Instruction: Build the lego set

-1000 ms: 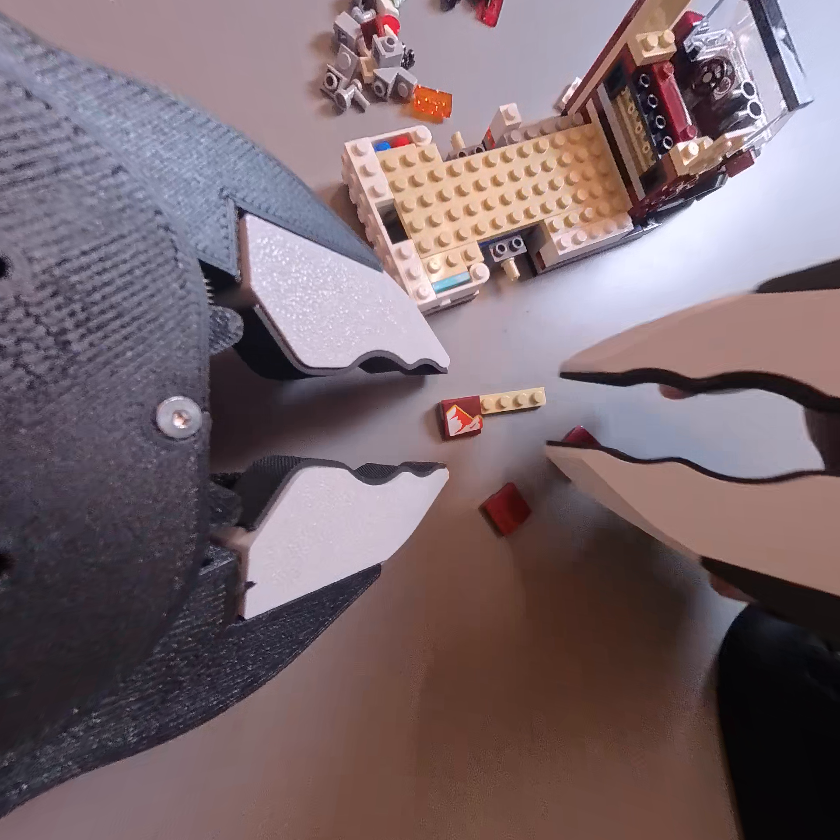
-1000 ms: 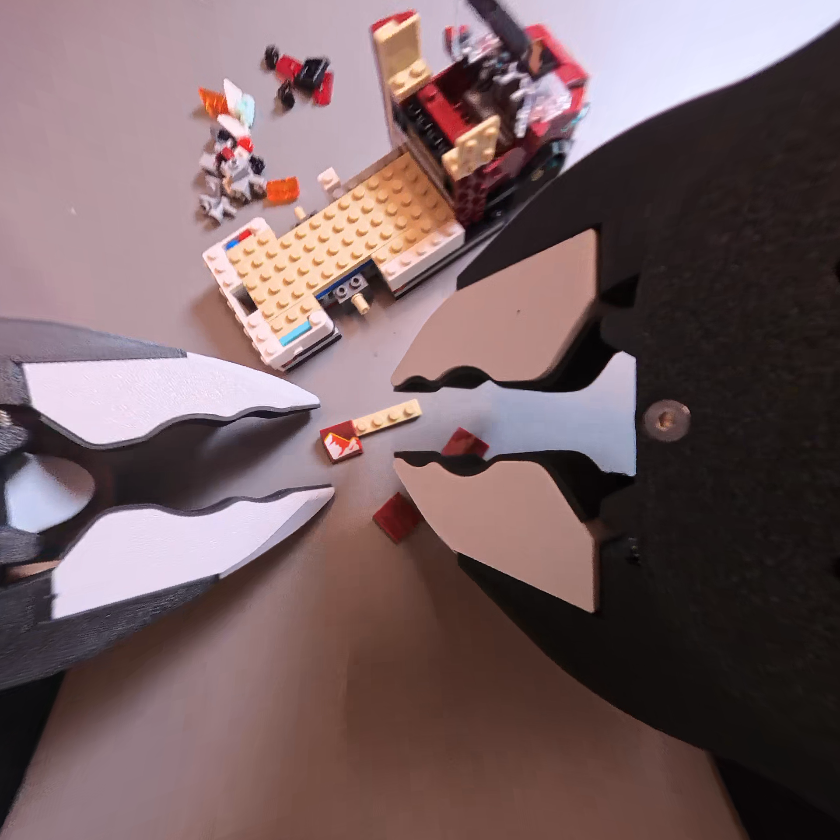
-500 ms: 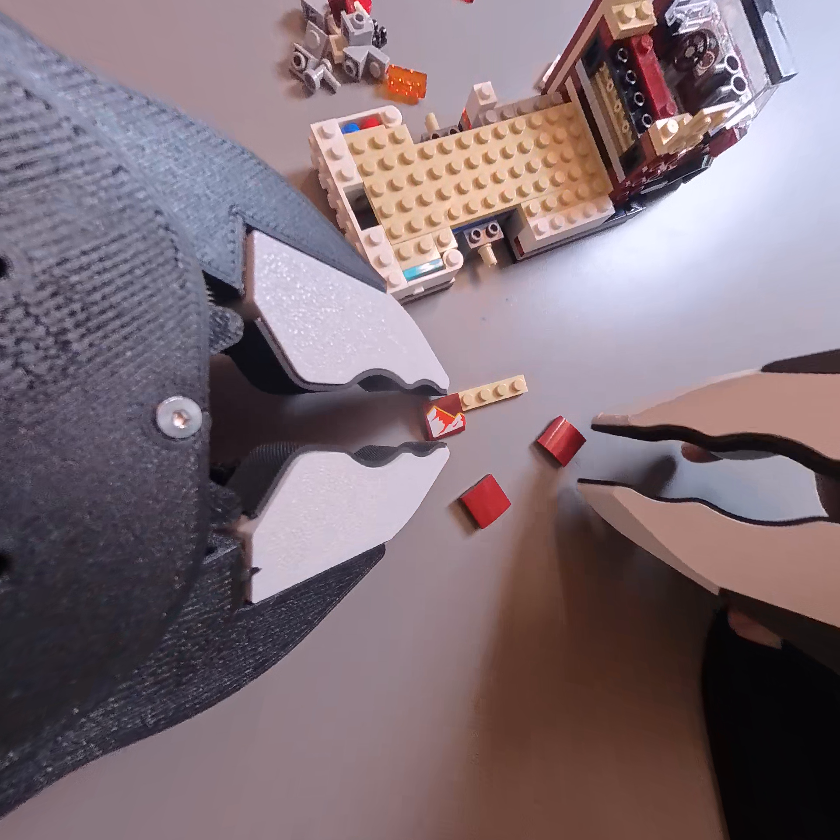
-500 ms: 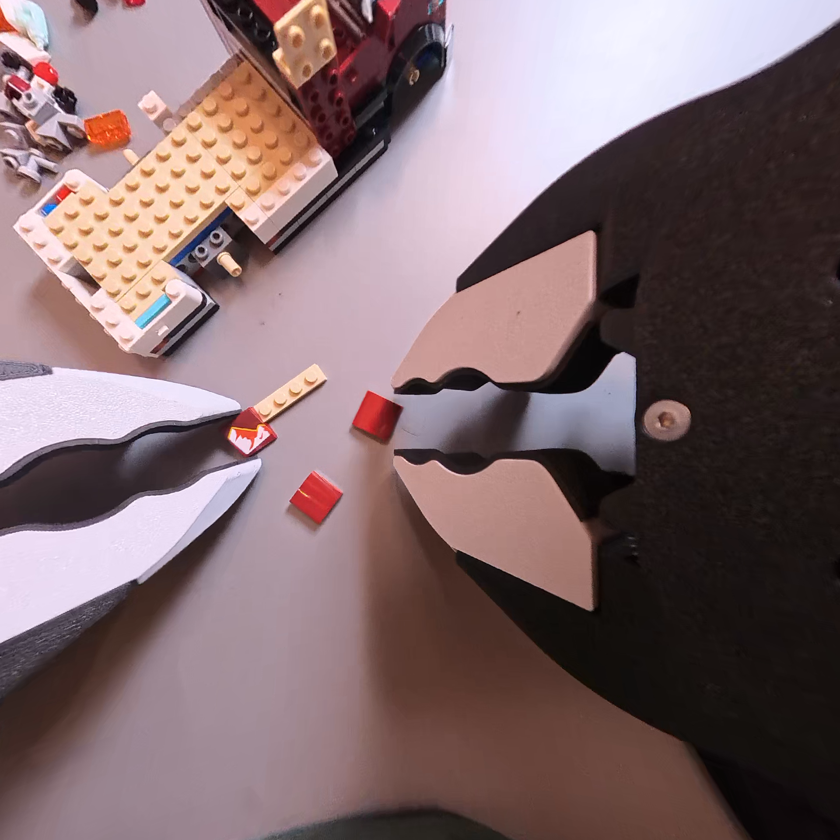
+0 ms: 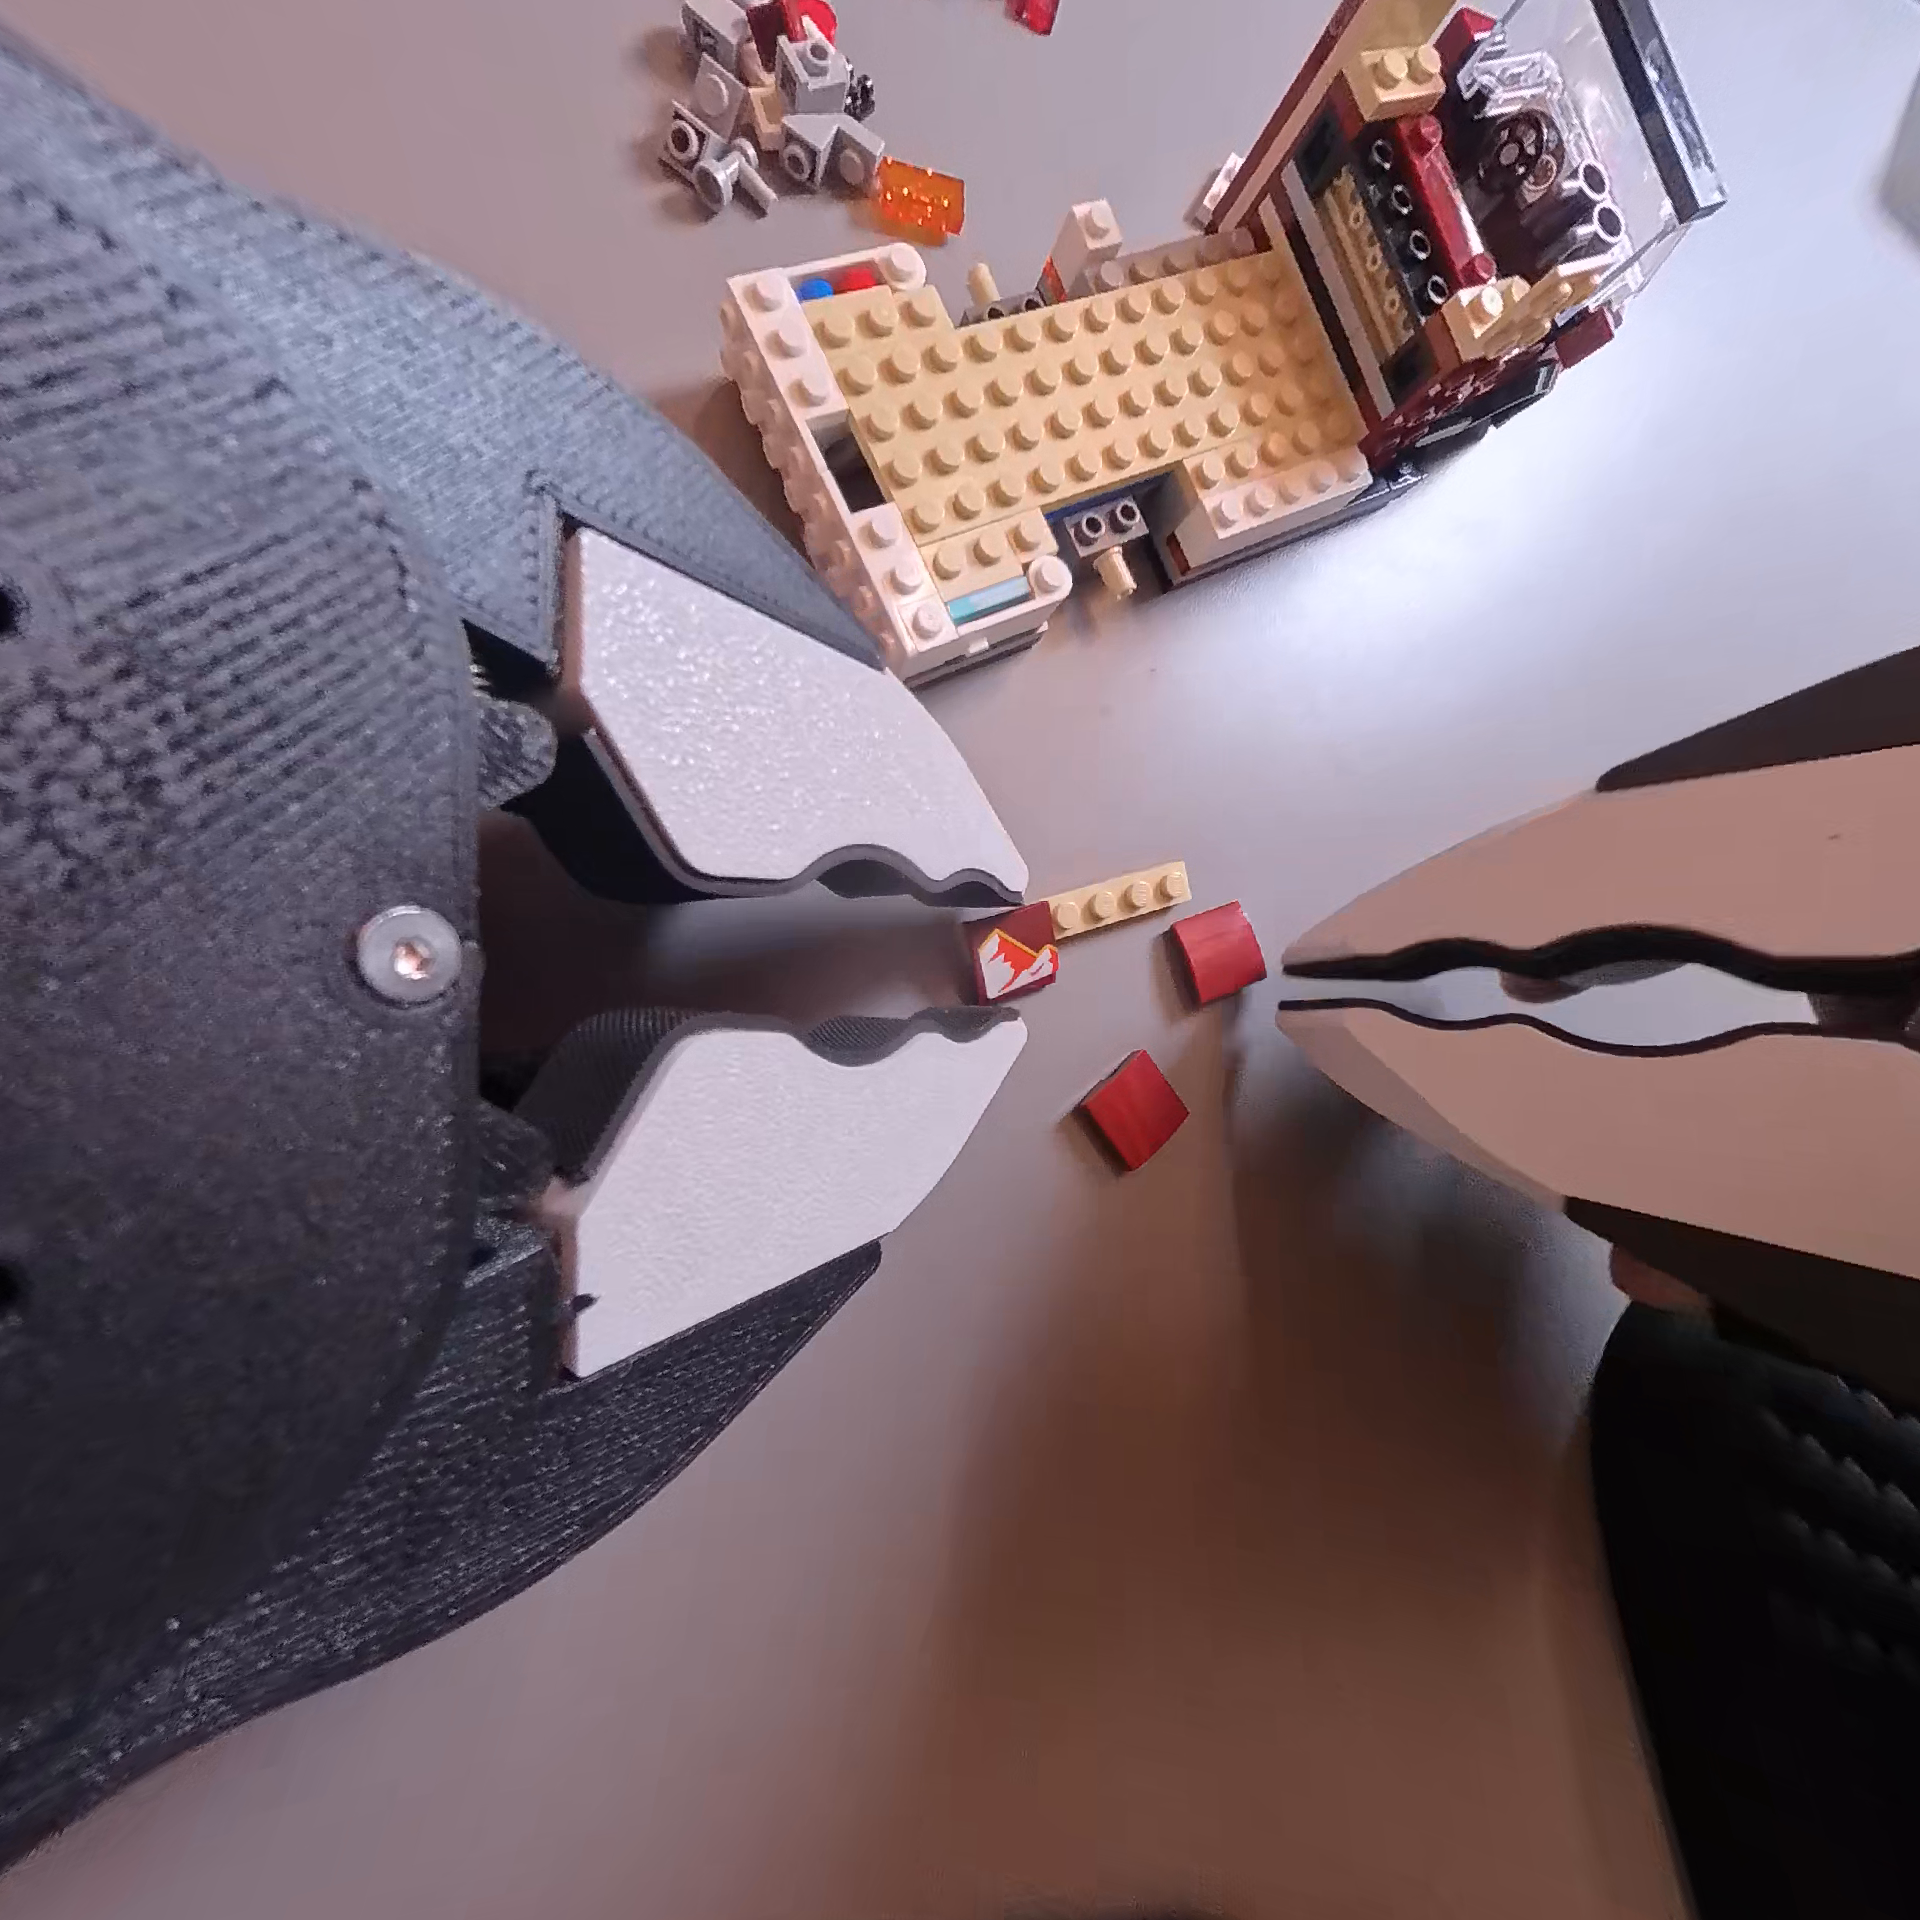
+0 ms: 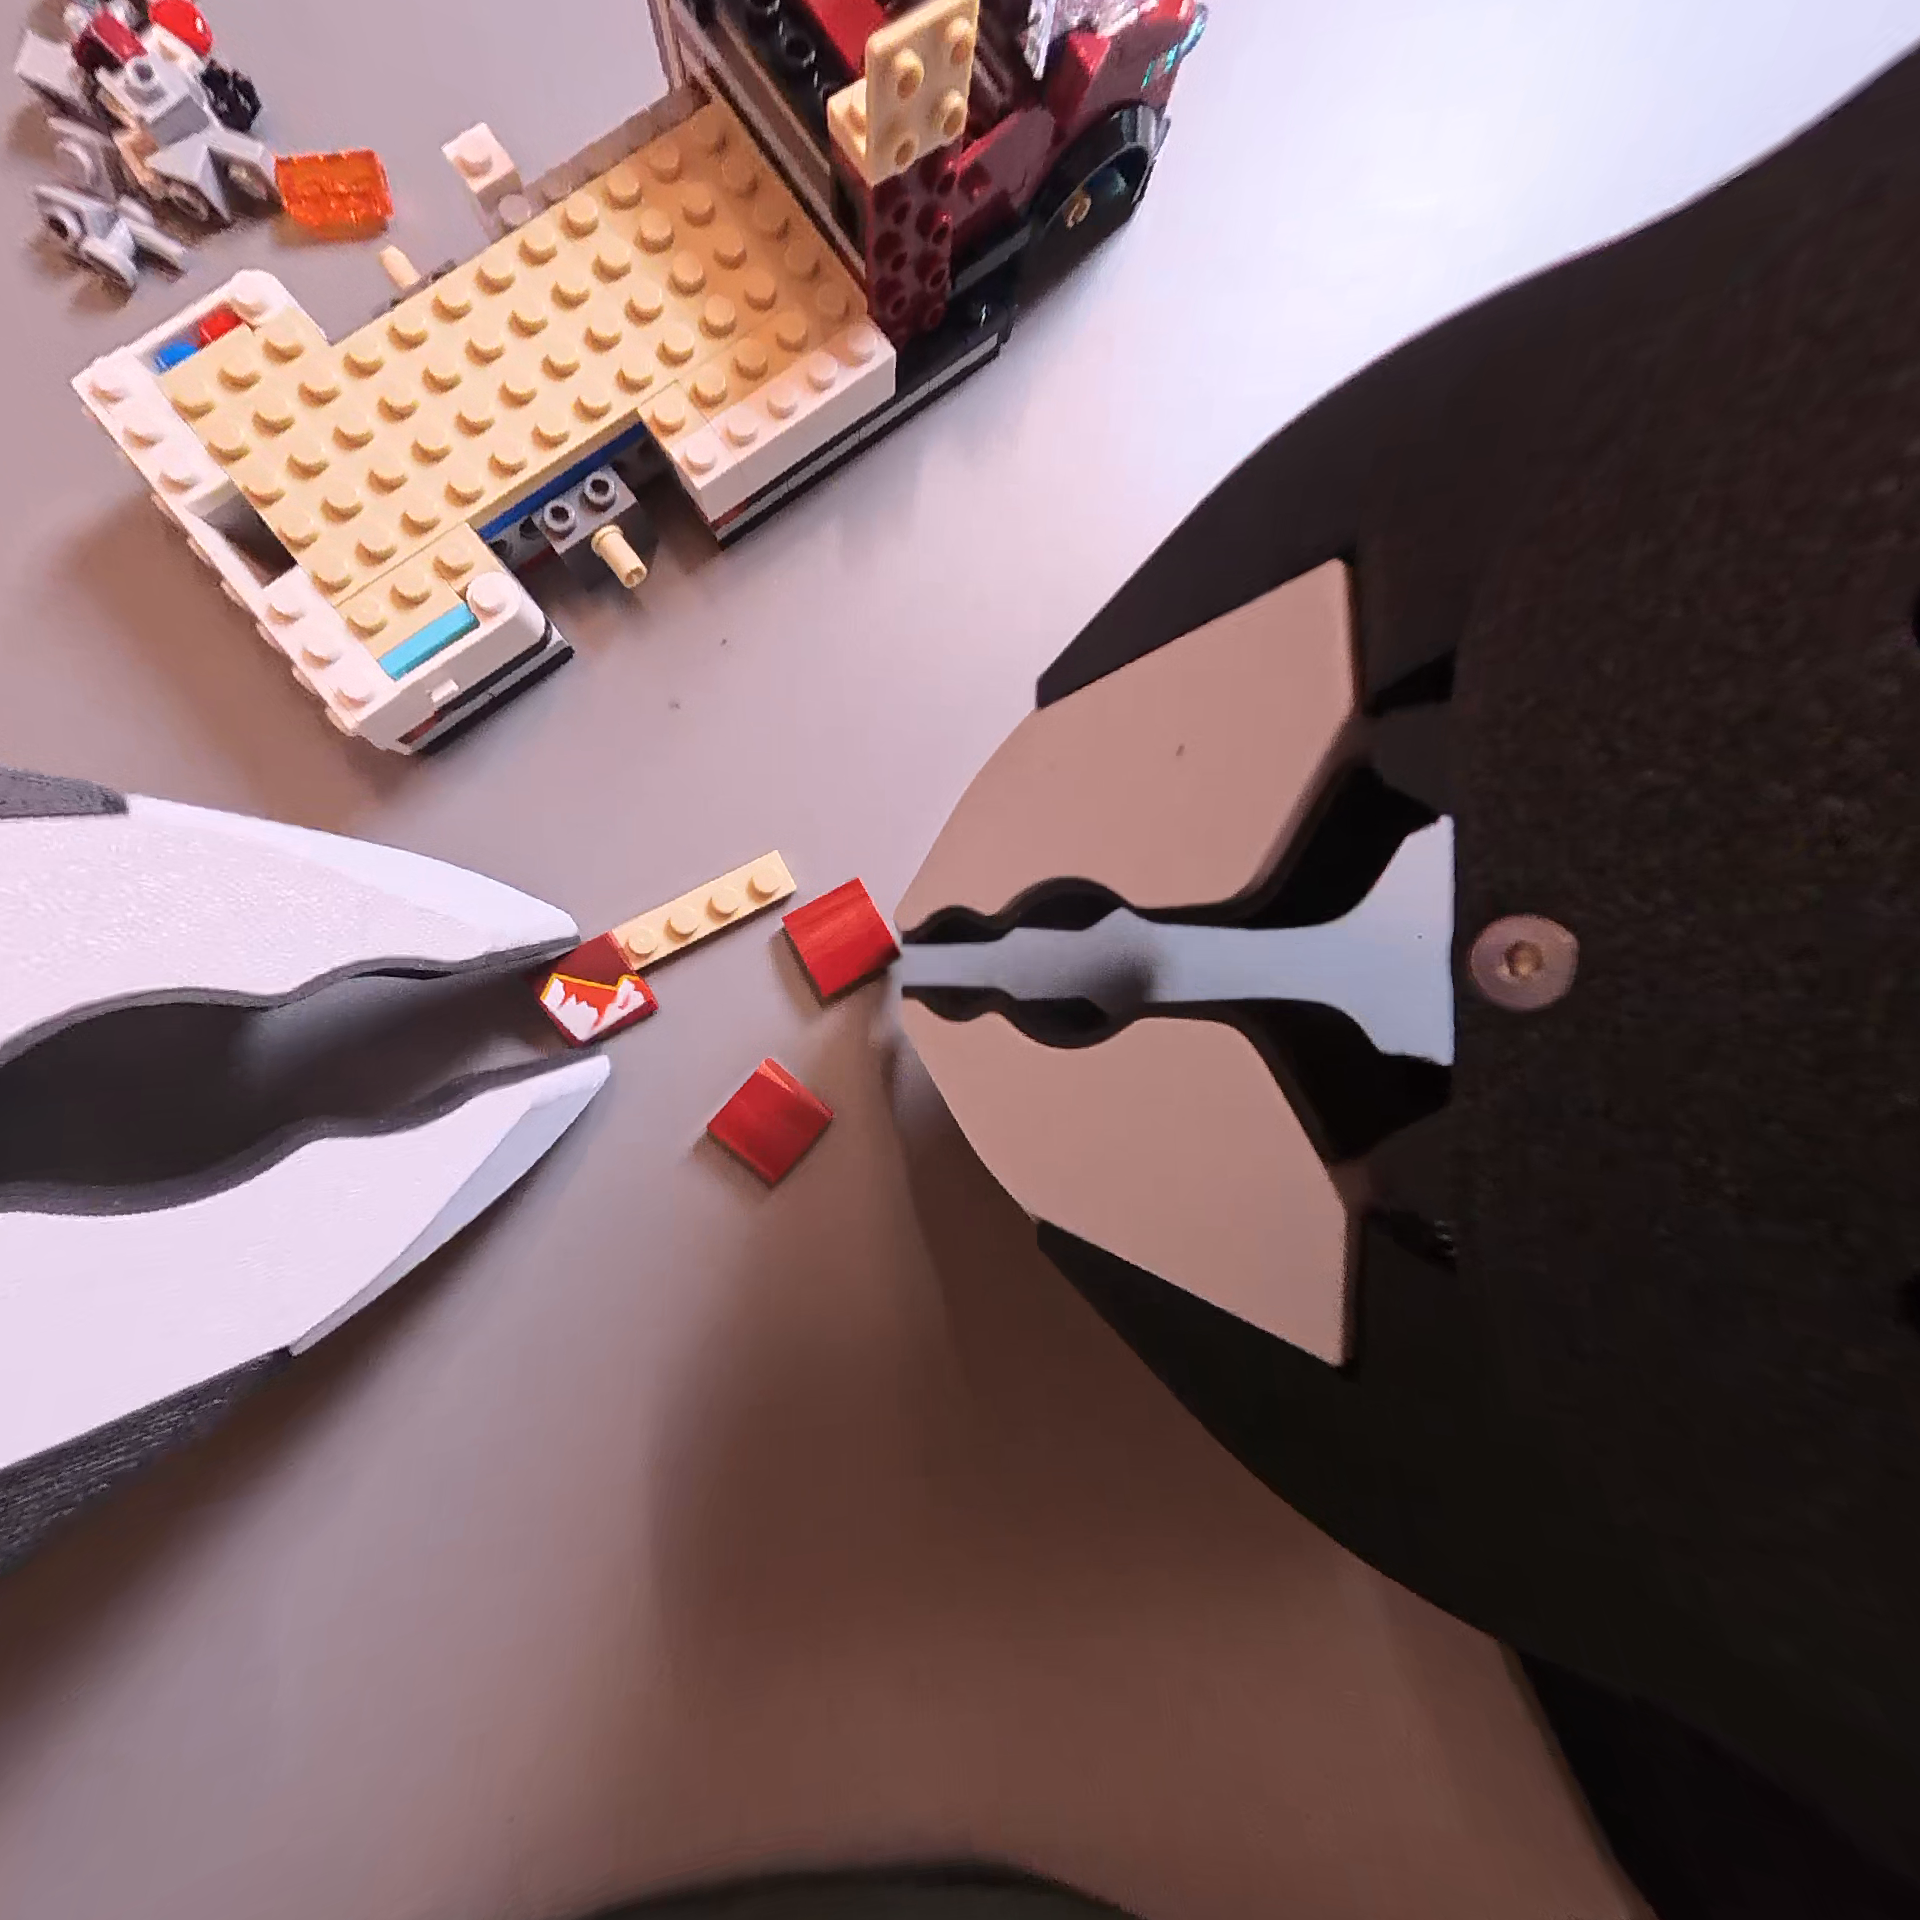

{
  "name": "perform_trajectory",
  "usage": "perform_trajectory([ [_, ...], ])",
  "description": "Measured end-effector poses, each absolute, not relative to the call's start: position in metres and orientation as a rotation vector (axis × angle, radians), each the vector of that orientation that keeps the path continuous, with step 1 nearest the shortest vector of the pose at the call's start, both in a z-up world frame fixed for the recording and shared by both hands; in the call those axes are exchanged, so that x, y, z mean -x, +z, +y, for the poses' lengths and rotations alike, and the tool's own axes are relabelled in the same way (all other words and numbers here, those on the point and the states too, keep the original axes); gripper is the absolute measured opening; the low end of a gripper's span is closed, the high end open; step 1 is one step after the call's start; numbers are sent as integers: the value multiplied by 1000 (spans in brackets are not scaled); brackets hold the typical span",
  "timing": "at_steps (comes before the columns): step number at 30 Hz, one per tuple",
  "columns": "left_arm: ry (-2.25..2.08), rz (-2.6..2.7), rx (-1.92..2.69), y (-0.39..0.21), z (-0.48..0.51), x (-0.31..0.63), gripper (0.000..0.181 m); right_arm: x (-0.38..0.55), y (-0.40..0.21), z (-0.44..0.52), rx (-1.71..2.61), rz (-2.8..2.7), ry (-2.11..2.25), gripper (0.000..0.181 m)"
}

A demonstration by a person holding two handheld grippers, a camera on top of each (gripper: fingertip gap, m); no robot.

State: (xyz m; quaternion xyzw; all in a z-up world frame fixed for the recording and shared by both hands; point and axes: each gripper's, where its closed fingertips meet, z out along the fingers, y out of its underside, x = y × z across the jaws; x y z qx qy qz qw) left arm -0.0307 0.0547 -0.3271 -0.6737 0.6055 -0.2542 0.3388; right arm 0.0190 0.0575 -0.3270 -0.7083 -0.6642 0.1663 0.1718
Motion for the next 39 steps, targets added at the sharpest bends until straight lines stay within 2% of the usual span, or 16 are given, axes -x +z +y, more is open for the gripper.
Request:
perform_trajectory([
  [2,-650,1583,1740,-327,55,32,19,-18,-324,60,2054,-1840,490,19],
  [7,-646,1601,1712,-326,52,33,14,-11,-328,61,2073,-1834,477,29],
  [12,-634,1609,1703,-326,51,33,13,-4,-332,63,2036,-1880,534,20],
  [14,-611,1614,1685,-325,53,34,9,-5,-332,62,2040,-1882,535,20],
  [15,-587,1618,1663,-323,54,35,0,-5,-331,60,2025,-1887,534,19],
  [19,-537,1661,1603,-325,53,34,0,-3,-322,54,1939,-1829,517,19],
  [25,-596,1616,1656,-324,54,31,21,-7,-318,51,1932,-1739,517,19],
  [39,-578,1647,1728,-329,58,17,21,-13,-328,57,1959,-1772,467,20],
])
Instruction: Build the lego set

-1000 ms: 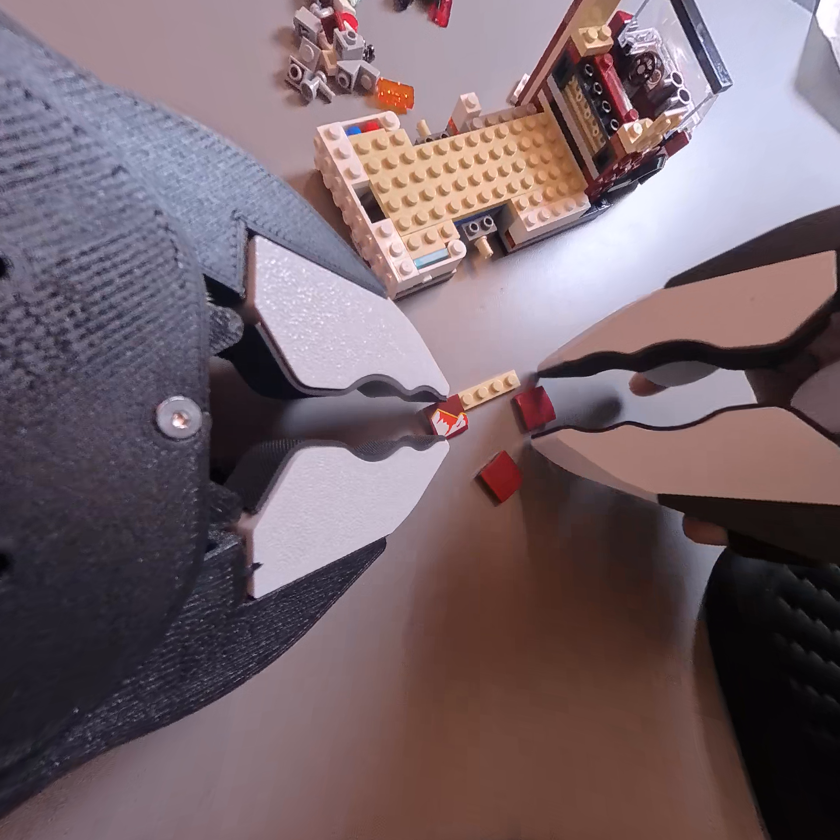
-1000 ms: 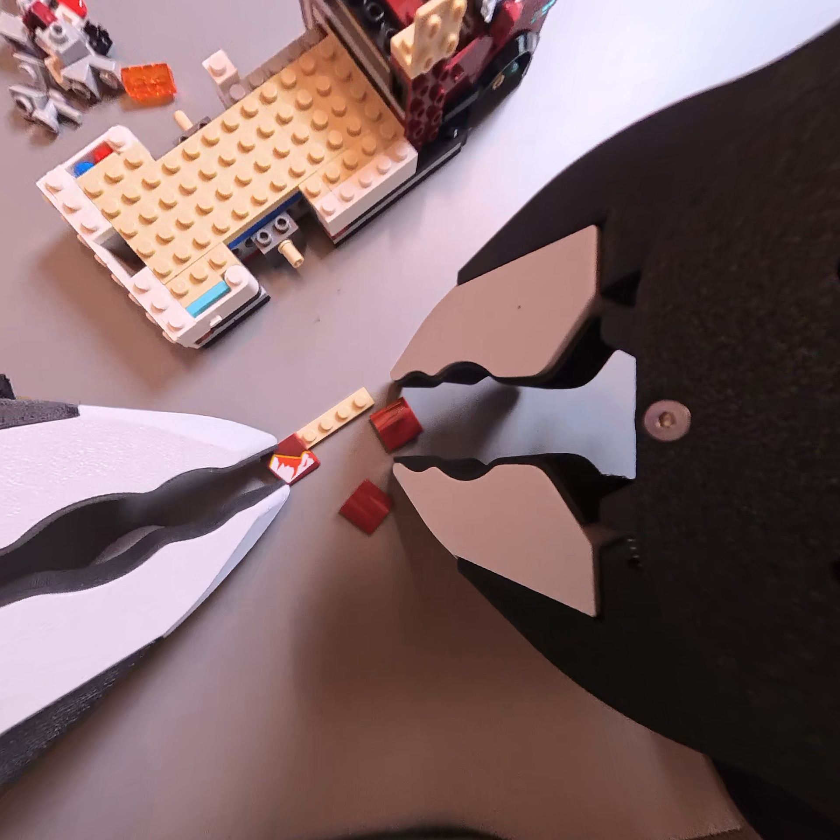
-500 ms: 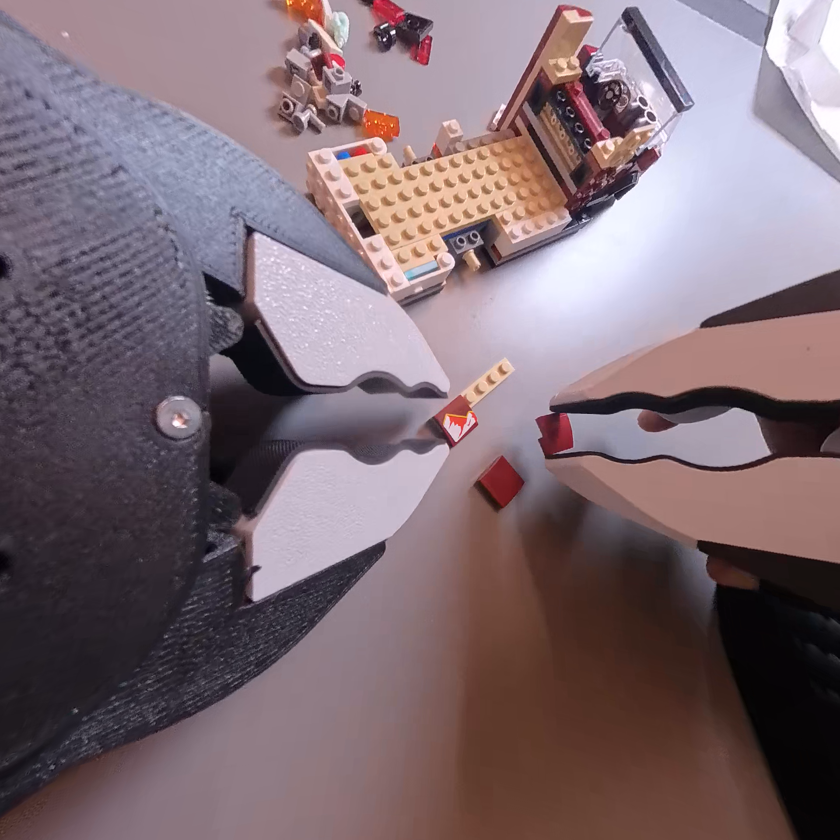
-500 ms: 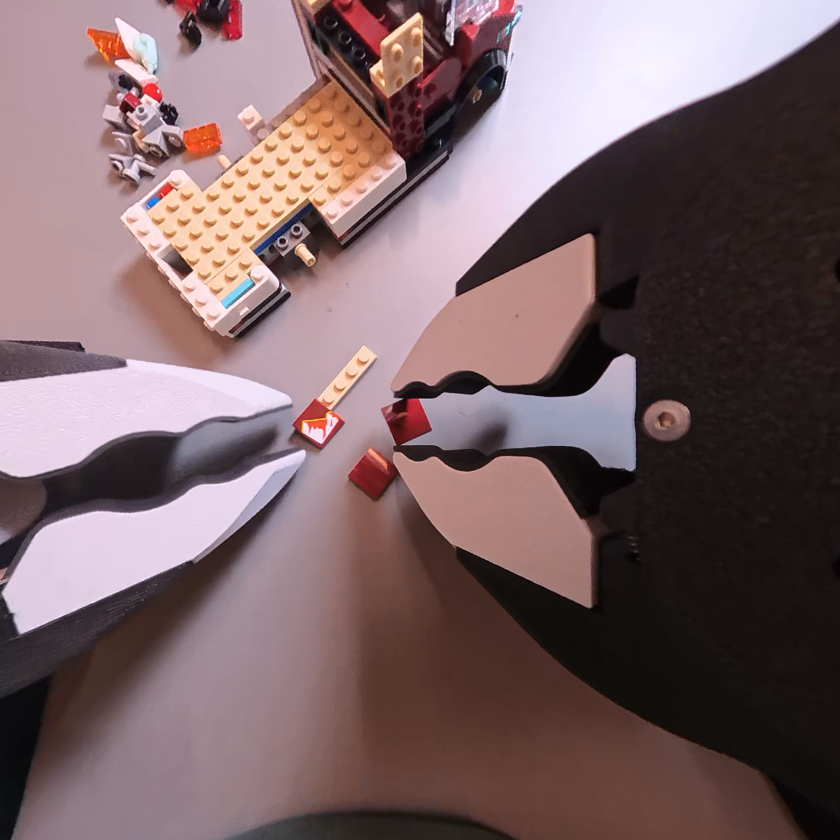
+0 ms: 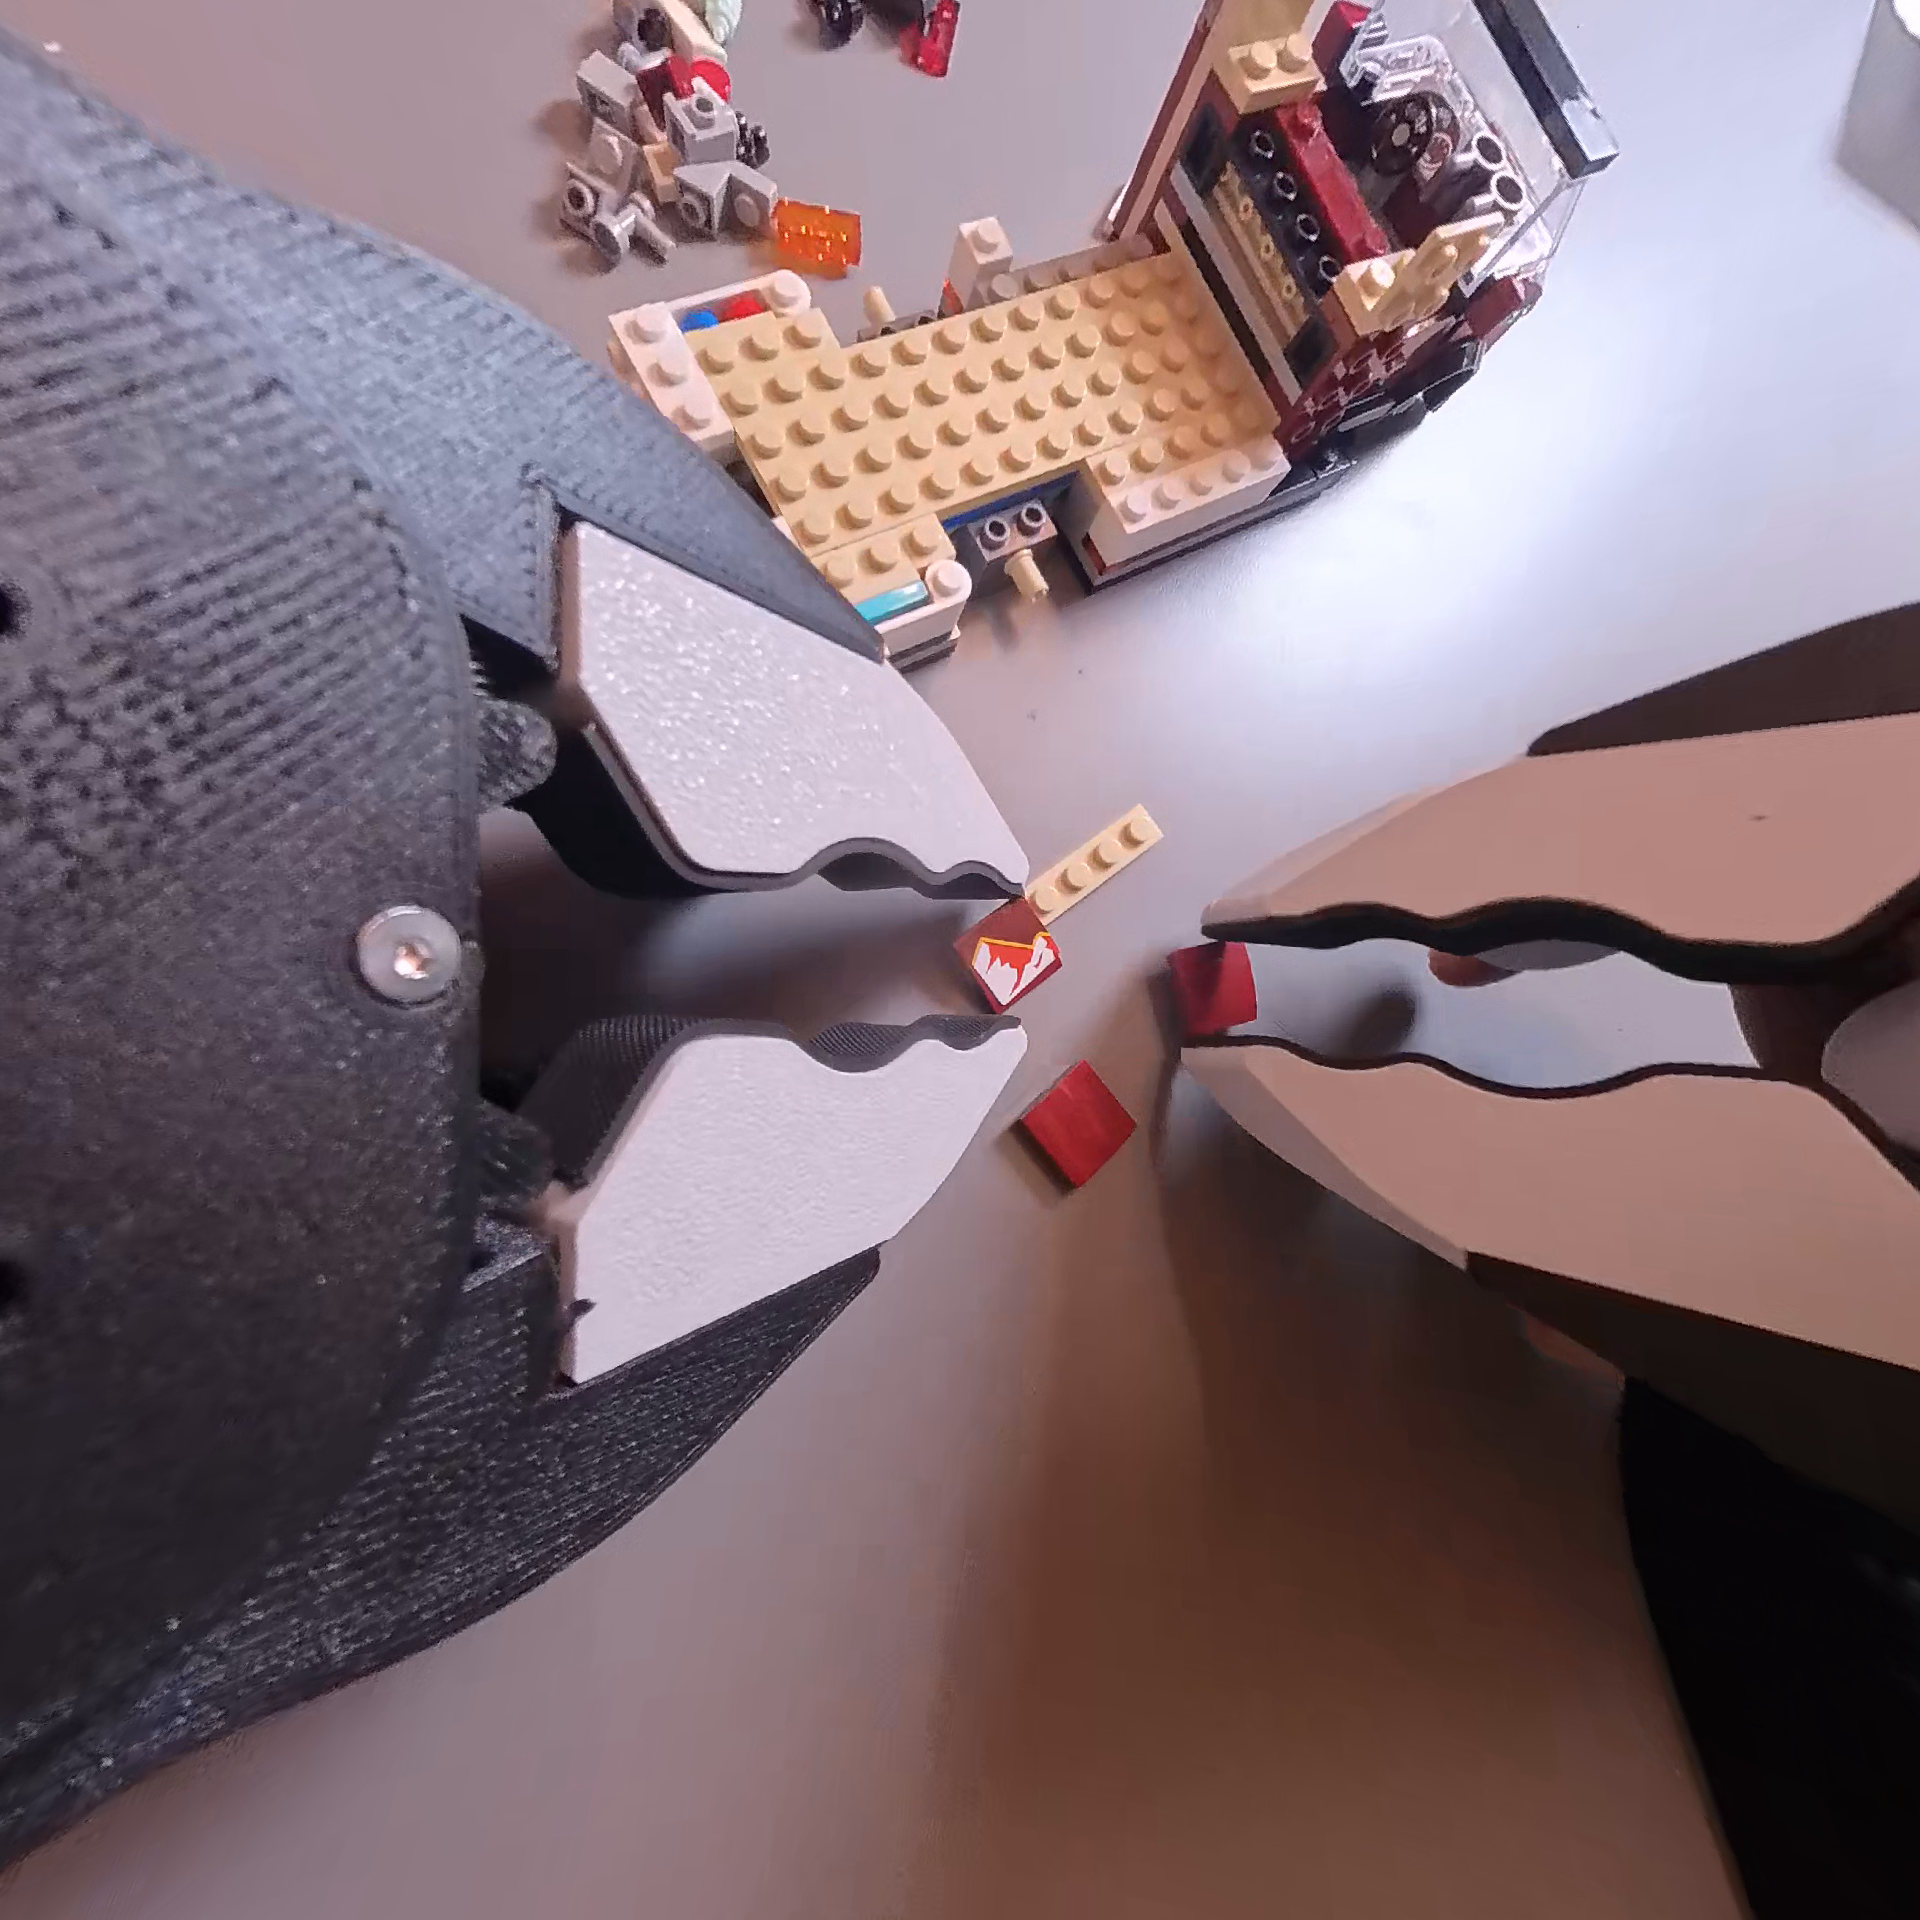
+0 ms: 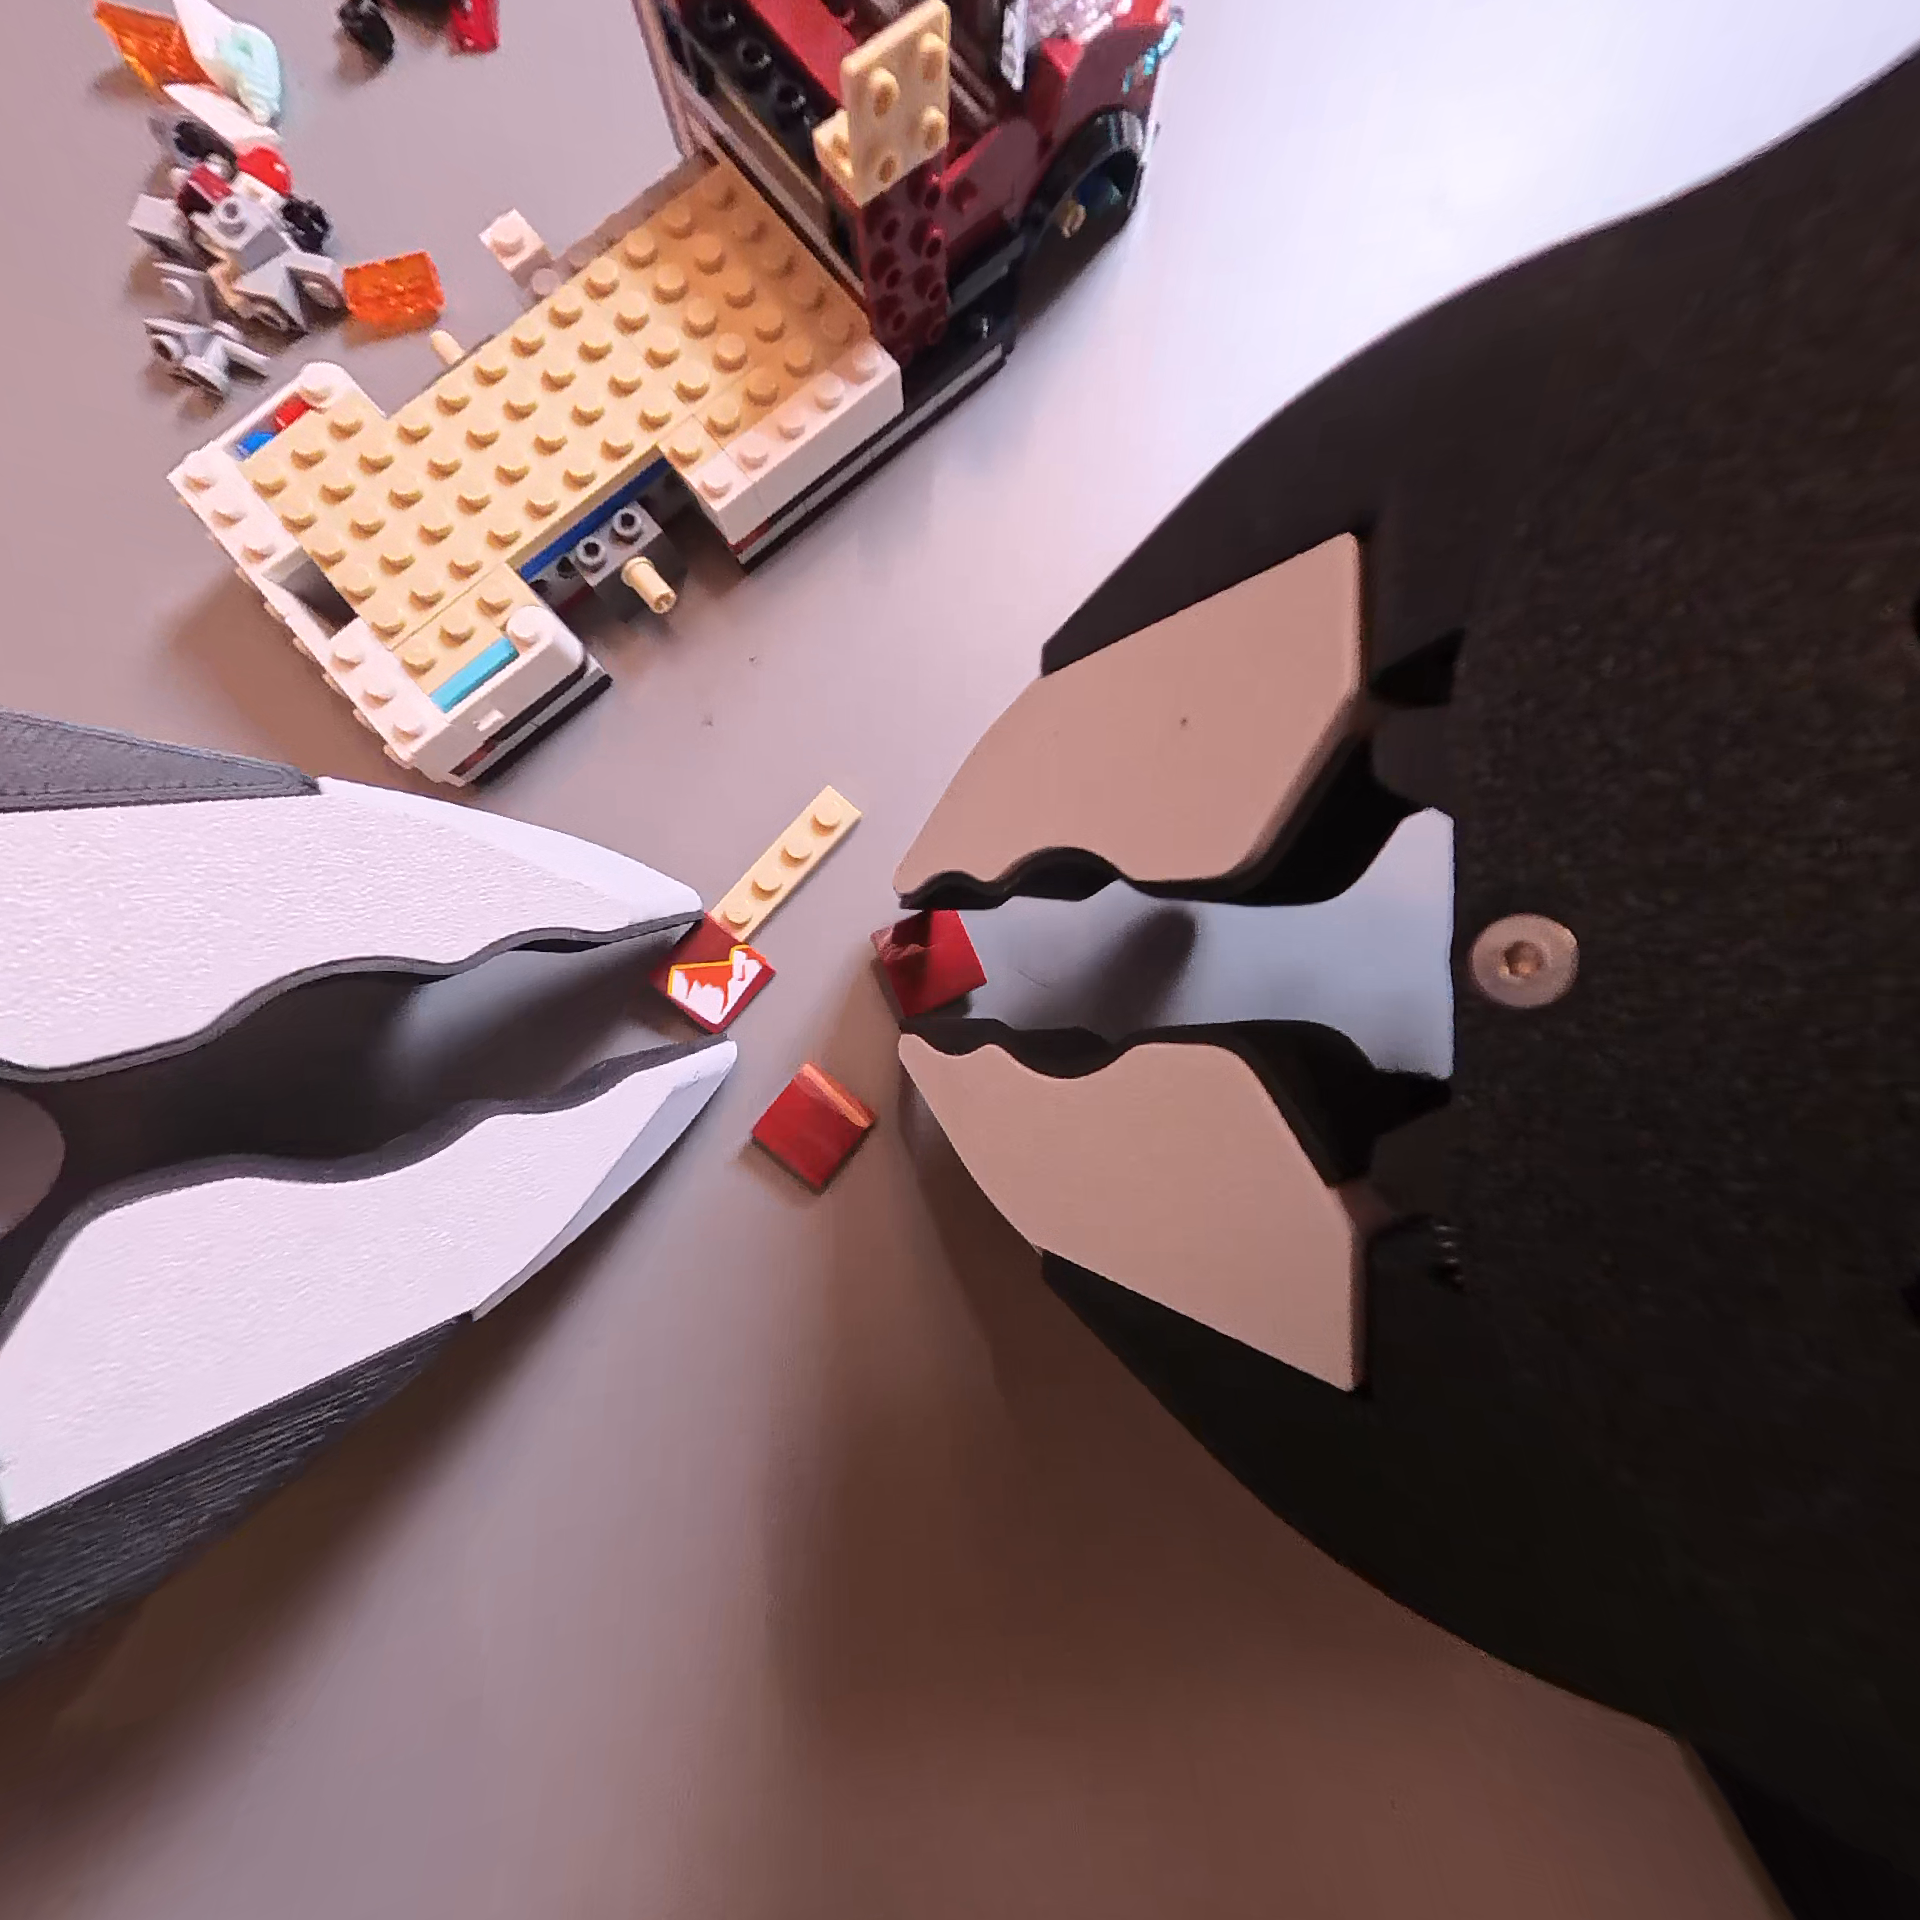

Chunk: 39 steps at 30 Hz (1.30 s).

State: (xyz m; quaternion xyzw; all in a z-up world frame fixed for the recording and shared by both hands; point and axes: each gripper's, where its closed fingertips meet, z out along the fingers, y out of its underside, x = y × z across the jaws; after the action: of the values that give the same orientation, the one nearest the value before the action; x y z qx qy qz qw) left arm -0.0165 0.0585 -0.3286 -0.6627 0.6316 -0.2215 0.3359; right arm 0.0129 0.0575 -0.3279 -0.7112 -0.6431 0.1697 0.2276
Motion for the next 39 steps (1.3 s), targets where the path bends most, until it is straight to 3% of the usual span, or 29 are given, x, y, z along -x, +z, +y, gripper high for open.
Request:
perform_trajectory([
  [15,-523,1875,1301,-312,47,11,20,-6,-306,52,1732,-1651,444,20],
  [39,-699,1862,1388,-322,41,7,20,5,-325,53,1769,-1876,501,22],
])
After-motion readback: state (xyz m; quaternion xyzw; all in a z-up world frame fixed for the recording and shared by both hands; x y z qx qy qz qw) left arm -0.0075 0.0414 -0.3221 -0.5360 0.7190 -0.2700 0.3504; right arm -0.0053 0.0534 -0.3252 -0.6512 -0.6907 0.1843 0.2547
